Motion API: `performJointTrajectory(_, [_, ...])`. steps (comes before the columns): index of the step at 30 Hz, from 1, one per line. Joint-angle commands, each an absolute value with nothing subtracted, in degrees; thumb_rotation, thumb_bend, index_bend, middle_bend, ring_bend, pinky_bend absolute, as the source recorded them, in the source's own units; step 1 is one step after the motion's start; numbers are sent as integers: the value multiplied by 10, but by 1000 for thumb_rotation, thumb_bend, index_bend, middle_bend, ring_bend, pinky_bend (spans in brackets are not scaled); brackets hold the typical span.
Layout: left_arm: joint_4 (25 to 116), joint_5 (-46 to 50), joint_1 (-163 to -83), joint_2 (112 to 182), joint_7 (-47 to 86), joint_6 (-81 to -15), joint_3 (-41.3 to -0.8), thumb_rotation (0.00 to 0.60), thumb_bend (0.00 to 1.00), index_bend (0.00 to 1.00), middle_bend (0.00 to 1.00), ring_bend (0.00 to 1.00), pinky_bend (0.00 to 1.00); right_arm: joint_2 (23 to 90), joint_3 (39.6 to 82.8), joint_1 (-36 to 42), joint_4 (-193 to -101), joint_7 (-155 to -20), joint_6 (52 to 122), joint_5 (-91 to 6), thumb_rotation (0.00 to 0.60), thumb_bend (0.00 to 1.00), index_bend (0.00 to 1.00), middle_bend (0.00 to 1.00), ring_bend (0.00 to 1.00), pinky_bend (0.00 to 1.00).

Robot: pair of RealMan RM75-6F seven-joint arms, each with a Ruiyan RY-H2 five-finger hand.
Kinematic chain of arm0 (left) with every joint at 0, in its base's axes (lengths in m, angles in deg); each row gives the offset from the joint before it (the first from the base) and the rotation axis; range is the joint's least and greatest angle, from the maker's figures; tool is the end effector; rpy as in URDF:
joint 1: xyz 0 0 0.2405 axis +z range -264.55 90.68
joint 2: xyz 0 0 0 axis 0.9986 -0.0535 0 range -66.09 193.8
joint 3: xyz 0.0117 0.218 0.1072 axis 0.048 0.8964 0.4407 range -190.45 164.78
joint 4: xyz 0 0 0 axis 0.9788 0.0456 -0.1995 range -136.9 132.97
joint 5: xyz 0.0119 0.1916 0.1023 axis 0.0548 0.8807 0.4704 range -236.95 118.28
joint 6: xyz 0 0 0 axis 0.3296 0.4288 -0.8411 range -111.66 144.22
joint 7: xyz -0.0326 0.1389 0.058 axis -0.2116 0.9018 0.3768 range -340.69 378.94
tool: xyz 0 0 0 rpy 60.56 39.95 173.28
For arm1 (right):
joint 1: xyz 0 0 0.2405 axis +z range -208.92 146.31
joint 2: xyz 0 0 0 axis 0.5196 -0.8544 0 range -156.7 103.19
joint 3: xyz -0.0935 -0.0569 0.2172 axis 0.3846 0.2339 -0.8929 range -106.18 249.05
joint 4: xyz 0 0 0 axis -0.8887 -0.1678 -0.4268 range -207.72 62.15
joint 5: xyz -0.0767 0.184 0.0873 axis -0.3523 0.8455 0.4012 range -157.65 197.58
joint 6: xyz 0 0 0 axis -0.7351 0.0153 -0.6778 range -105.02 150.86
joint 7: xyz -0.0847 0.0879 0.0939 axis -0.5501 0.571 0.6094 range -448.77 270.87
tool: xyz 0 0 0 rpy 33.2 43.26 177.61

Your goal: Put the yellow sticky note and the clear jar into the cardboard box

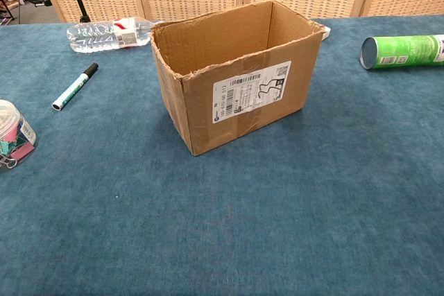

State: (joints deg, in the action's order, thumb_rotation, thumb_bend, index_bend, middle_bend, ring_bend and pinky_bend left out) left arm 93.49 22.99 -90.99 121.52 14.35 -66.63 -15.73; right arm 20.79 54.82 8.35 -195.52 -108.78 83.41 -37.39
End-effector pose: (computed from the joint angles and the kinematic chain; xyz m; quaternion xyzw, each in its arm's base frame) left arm -0.3141 0.1859 0.1756 -0.5709 -0.4220 -0.3737 0.5969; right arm -0.0870 -0.3188 0.1602 0.7070 -0.3401 0.4148 0.4610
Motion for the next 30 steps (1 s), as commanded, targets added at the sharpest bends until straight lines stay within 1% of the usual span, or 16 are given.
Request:
performJointTrajectory(1, [934, 228, -913, 1215, 142, -659, -157, 600, 0, 0, 0, 0, 0, 273, 521, 182, -1966, -1206, 832, -239, 600, 260, 581, 498, 331, 291])
performJointTrajectory(4, [933, 228, -916, 1216, 145, -654, -156, 600, 0, 0, 0, 0, 0, 316, 514, 233, -1954, -1263, 863, -163, 600, 275, 581, 498, 331, 291])
performJointTrajectory(8, [932, 226, -919, 1218, 150, -648, -155, 600, 0, 0, 0, 0, 0, 365, 509, 279, -1945, -1314, 908, -109, 600, 289, 581, 498, 331, 291])
performJointTrajectory(10, [932, 223, -921, 1219, 152, -642, -156, 600, 0, 0, 0, 0, 0, 398, 509, 303, -1927, -1337, 924, -99, 600, 272, 581, 498, 330, 291])
performJointTrajectory(12, [933, 220, -922, 1218, 153, -640, -156, 600, 0, 0, 0, 0, 0, 430, 509, 322, -1906, -1354, 942, -88, 600, 284, 581, 497, 330, 291])
performJointTrajectory(14, [934, 219, -922, 1218, 152, -640, -156, 600, 0, 0, 0, 0, 0, 449, 511, 332, -1891, -1364, 953, -82, 600, 303, 581, 494, 330, 291])
performJointTrajectory(17, [932, 217, -923, 1217, 149, -638, -157, 600, 0, 0, 0, 0, 0, 474, 524, 341, -1860, -1377, 958, -77, 600, 286, 581, 463, 327, 291])
performJointTrajectory(18, [932, 215, -923, 1217, 148, -636, -157, 600, 0, 0, 0, 0, 0, 478, 527, 342, -1855, -1378, 955, -72, 600, 261, 553, 418, 300, 291])
performJointTrajectory(19, [931, 214, -924, 1217, 146, -634, -158, 600, 0, 0, 0, 0, 0, 478, 530, 342, -1853, -1378, 949, -64, 600, 184, 467, 333, 235, 286])
performJointTrajectory(20, [930, 211, -925, 1216, 144, -632, -159, 600, 0, 0, 0, 0, 0, 474, 532, 342, -1855, -1381, 940, -47, 600, 130, 373, 252, 170, 271])
performJointTrajectory(21, [930, 209, -926, 1216, 143, -631, -159, 600, 0, 0, 0, 0, 0, 470, 530, 343, -1859, -1382, 935, -34, 600, 54, 206, 130, 81, 240])
performJointTrajectory(22, [929, 208, -926, 1216, 142, -629, -160, 600, 0, 0, 0, 0, 0, 466, 526, 343, -1865, -1379, 932, -23, 600, 4, 76, 41, 19, 203])
performJointTrajectory(23, [928, 207, -927, 1216, 141, -628, -160, 600, 0, 0, 0, 0, 0, 462, 523, 343, -1870, -1377, 929, -19, 600, 0, 25, 9, 2, 184])
performJointTrajectory(24, [928, 206, -927, 1216, 141, -627, -160, 600, 0, 0, 0, 0, 0, 459, 522, 343, -1873, -1375, 927, -18, 600, 0, 0, 0, 0, 166])
performJointTrajectory(27, [927, 202, -929, 1215, 140, -624, -162, 600, 0, 0, 0, 0, 0, 442, 520, 342, -1891, -1369, 924, -15, 600, 0, 0, 0, 0, 140])
performJointTrajectory(30, [929, 200, -929, 1215, 141, -624, -162, 600, 0, 0, 0, 0, 0, 431, 518, 337, -1902, -1357, 925, -23, 600, 0, 0, 0, 0, 137])
